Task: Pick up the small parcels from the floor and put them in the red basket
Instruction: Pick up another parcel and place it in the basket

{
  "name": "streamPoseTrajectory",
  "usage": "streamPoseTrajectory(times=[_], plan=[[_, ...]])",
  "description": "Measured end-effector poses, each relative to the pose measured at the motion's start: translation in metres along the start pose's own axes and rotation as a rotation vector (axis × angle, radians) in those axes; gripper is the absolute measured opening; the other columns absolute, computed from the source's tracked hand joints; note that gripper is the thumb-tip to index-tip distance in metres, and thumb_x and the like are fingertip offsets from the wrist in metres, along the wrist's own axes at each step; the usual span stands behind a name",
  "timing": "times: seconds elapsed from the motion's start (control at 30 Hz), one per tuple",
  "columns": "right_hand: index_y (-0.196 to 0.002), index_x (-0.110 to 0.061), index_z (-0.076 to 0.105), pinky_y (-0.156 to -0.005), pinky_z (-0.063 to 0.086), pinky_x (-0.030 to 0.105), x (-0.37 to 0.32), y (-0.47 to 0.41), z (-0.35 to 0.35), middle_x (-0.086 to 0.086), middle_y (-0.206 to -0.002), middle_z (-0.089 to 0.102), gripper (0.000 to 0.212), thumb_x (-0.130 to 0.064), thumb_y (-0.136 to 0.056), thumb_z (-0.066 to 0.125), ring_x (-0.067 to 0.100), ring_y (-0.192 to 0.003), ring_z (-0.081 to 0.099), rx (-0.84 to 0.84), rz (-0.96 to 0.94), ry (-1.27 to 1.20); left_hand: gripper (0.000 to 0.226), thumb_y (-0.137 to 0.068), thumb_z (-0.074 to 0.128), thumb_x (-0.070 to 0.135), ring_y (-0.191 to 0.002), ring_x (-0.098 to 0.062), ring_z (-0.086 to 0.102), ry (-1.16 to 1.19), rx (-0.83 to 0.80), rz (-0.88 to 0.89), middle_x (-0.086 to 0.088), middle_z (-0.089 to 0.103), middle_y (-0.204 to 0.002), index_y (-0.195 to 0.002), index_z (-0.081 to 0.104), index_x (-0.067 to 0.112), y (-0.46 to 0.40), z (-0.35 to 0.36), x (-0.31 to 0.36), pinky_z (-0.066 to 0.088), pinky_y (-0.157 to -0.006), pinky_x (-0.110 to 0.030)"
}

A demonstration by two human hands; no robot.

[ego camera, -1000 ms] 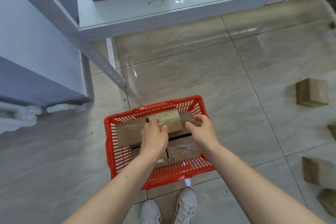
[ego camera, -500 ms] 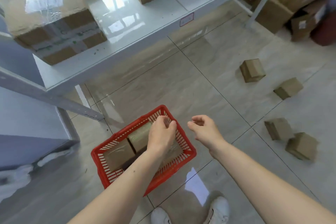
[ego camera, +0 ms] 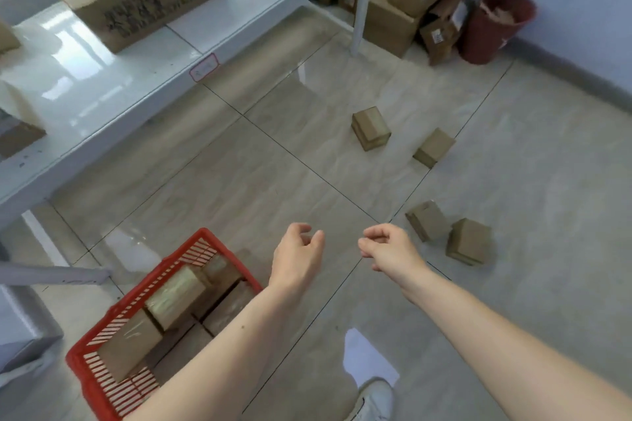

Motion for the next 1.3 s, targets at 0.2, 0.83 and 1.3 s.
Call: streamPoseTrajectory(times=[0.2, 0.83, 1.3], plan=[[-0.101, -0.015, 0.06, -0.067, 0.048, 0.027, 0.013, -0.025, -0.095, 0.003, -0.091, 0.065, 0.015, -0.015, -0.087, 0.064, 0.019, -0.084, 0.066, 0.057, 0.02, -0.032, 0.039, -0.09, 0.049, 0.038, -0.097, -0.013, 0.061, 0.004, -0.069, 0.026, 0.005, 0.067, -0.108, -0.125, 0.051, 0.022, -0.002, 0.085, 0.051, 0.045, -0.075, -0.029], [-0.105, -0.011, 0.061, -0.088, 0.053, 0.039, 0.049, -0.138, -0.283, -0.002, -0.082, 0.061, 0.019, -0.01, -0.086, 0.064, 0.023, -0.089, 0.066, 0.248, 0.159, -0.163, 0.038, -0.093, 0.049, 0.035, -0.102, -0.015, 0.061, -0.153, -0.223, 0.088, 0.005, 0.071, -0.104, -0.126, 0.051, 0.018, -0.066, 0.266, 0.172, 0.044, -0.08, -0.029], [-0.113, -0.01, 0.057, -0.091, 0.049, 0.036, 0.143, -0.27, -0.396, 0.007, -0.103, 0.063, 0.03, -0.014, -0.085, 0.066, 0.021, -0.092, 0.06, 0.16, 0.215, 0.054, 0.04, -0.089, 0.052, 0.04, -0.104, -0.021, 0.062, -0.048, -0.191, -0.095, -0.001, 0.067, -0.111, -0.121, 0.057, 0.016, -0.094, 0.434, 0.153, 0.049, -0.095, -0.04]])
Point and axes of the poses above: each hand's wrist, its own y-axis away from the middle knuckle, its own z-axis out of the palm, x = y × z, the point moved 6 cm from there along -y, towards the middle knuckle
